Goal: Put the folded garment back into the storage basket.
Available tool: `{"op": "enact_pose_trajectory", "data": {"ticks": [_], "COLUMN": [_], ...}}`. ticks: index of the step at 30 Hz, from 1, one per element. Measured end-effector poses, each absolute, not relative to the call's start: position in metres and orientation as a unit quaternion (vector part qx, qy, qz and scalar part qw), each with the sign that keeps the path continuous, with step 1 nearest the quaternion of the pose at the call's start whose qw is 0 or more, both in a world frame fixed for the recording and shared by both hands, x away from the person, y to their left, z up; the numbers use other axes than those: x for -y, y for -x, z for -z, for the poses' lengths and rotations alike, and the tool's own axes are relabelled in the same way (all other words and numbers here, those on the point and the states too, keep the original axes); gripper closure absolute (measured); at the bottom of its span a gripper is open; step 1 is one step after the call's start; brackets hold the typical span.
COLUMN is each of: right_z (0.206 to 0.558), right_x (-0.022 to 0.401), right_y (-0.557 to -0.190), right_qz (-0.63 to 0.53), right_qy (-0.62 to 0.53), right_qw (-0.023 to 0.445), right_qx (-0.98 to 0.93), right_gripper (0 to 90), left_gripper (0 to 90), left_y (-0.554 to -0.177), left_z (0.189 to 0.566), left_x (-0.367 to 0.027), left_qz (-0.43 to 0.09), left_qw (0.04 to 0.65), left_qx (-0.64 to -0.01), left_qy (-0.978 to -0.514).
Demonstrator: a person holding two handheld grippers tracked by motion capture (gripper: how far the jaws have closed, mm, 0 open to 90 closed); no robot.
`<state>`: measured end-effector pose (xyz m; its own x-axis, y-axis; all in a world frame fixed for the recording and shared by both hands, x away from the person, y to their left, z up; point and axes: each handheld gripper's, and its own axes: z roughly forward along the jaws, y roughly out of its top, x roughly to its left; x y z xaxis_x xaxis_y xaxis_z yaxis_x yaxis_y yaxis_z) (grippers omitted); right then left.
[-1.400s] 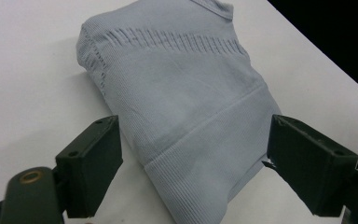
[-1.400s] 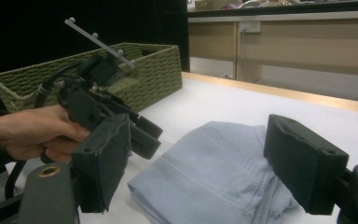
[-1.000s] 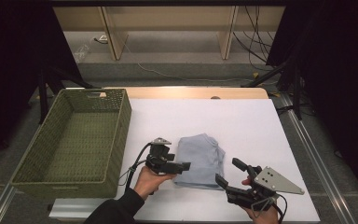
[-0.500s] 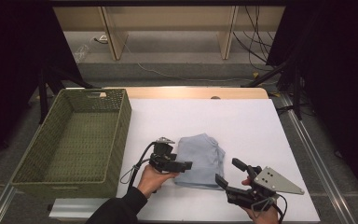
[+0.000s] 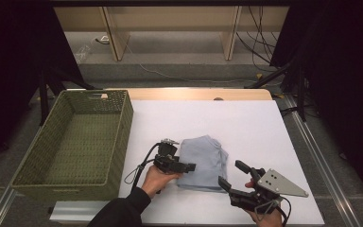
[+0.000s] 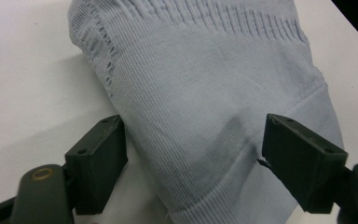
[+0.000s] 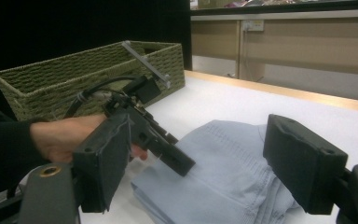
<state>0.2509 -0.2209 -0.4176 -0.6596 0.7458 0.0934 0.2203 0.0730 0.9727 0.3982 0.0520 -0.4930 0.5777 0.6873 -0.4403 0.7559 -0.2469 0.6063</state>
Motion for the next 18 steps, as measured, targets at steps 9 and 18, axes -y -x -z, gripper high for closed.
{"op": "enact_pose_trajectory", "data": {"ticks": [9,18], "right_z": [0.4177,0.4177], "right_x": [0.221,0.2206], "right_y": [-0.2509,-0.2507], "right_qz": [-0.587,-0.586], "right_qy": [-0.347,-0.346], "right_qw": [0.224,0.223], "right_qx": [-0.696,-0.698], "right_gripper": [24.1,24.4], "left_gripper": [25.3,25.9], "left_y": [-0.4018,-0.4032], "left_z": [0.4933,0.4931], "left_x": [-0.0471,-0.0413], "left_qz": [0.055,0.064], "left_qw": [0.401,0.395], "left_qx": [-0.457,-0.459], "left_qy": [-0.792,-0.793]}}
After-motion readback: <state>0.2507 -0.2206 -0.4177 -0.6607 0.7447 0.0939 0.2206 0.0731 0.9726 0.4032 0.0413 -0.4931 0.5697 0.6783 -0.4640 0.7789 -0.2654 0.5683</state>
